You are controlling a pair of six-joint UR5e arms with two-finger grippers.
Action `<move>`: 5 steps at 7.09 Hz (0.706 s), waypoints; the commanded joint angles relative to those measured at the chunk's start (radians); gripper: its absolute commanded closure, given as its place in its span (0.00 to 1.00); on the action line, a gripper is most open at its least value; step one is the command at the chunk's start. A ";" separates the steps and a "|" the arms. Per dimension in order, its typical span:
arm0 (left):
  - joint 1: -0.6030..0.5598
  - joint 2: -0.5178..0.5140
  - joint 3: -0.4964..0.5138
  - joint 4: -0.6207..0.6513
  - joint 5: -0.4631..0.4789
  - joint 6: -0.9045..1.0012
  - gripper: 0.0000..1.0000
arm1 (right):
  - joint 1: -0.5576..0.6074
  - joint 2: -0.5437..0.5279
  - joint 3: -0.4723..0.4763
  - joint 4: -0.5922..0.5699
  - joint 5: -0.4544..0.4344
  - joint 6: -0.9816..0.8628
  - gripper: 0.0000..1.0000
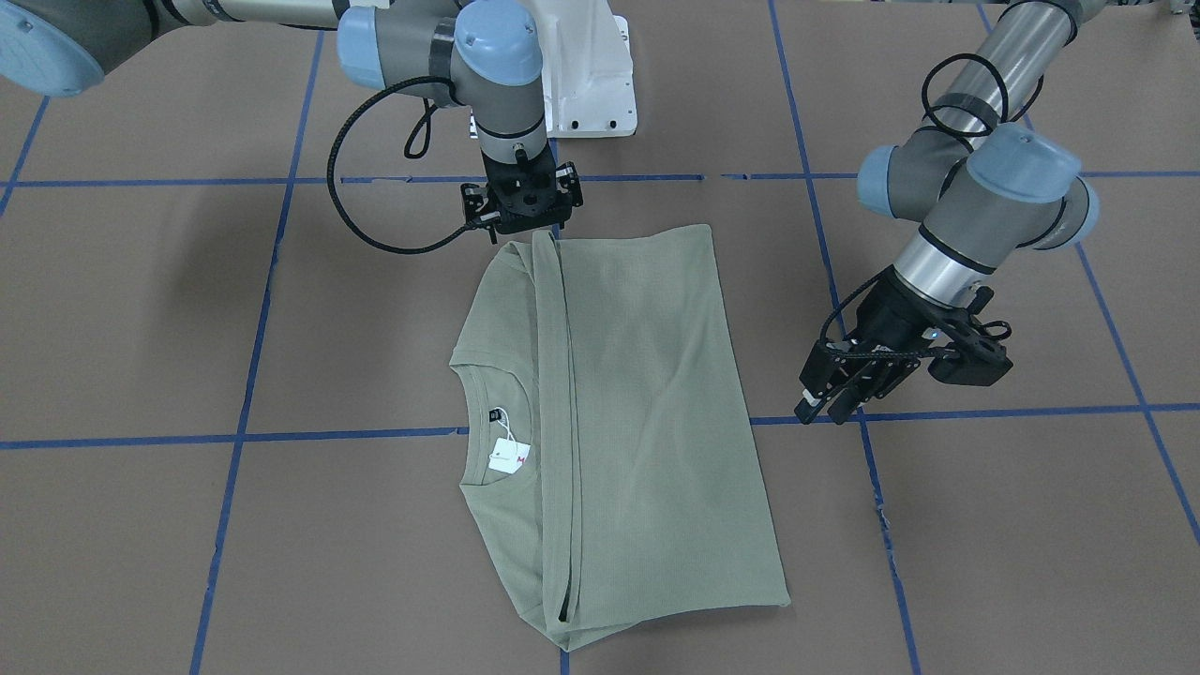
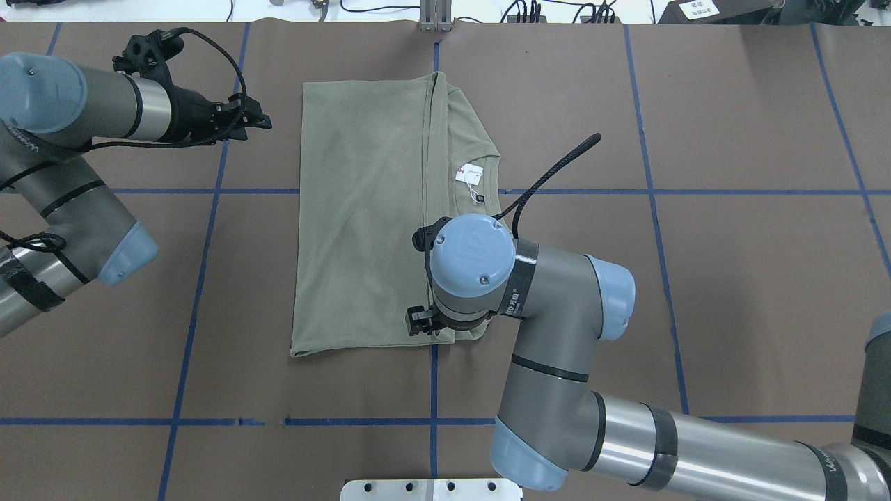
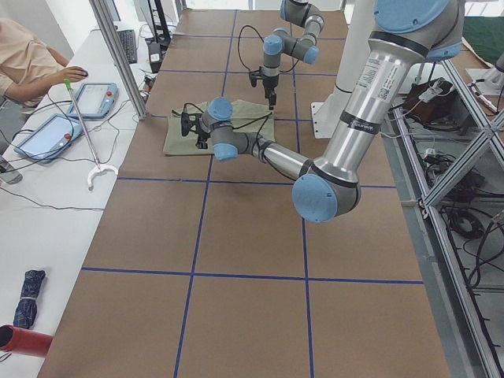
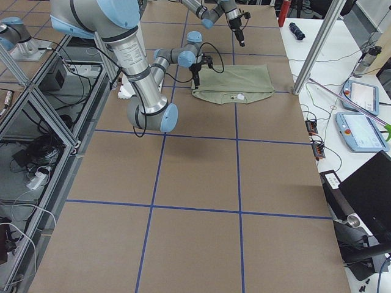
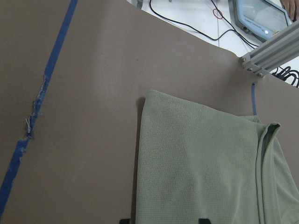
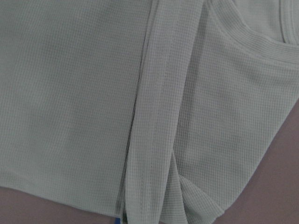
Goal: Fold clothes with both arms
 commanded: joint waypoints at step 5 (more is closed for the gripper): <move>0.004 0.002 0.005 -0.005 0.002 -0.001 0.40 | -0.002 0.131 -0.174 -0.147 0.003 -0.147 0.00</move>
